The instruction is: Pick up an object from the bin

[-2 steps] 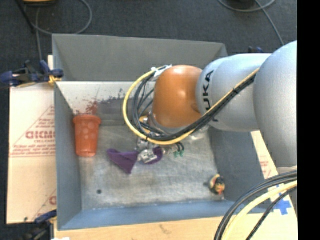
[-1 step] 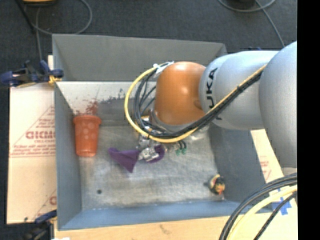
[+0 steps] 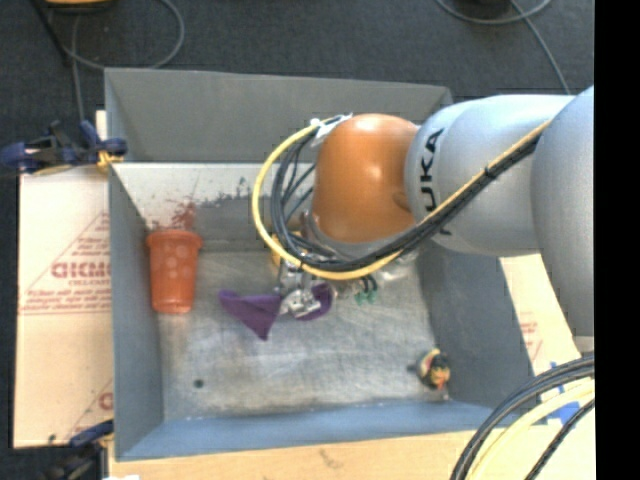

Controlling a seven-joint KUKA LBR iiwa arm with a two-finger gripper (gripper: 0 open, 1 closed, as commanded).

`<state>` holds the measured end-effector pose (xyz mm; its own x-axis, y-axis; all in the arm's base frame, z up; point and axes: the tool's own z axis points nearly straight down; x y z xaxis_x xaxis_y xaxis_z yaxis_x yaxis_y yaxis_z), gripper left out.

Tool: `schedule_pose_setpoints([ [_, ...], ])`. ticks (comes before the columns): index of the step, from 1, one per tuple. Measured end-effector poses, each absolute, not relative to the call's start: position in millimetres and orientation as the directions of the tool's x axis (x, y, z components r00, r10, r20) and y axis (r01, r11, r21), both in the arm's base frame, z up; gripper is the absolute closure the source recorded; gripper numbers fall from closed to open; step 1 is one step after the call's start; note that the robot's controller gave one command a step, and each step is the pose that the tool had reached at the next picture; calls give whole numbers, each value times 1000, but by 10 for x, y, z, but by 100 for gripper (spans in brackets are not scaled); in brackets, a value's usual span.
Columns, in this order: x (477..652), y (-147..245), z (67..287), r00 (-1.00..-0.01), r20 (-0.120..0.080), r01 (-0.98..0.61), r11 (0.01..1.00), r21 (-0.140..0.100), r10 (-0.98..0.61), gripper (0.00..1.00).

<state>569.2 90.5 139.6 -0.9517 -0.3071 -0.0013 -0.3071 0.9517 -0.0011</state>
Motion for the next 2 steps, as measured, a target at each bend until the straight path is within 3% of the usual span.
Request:
schedule_pose_setpoints([
  [2, 5701, 902, 1621, -952, -5, -306, 952, -2, -306, 100],
])
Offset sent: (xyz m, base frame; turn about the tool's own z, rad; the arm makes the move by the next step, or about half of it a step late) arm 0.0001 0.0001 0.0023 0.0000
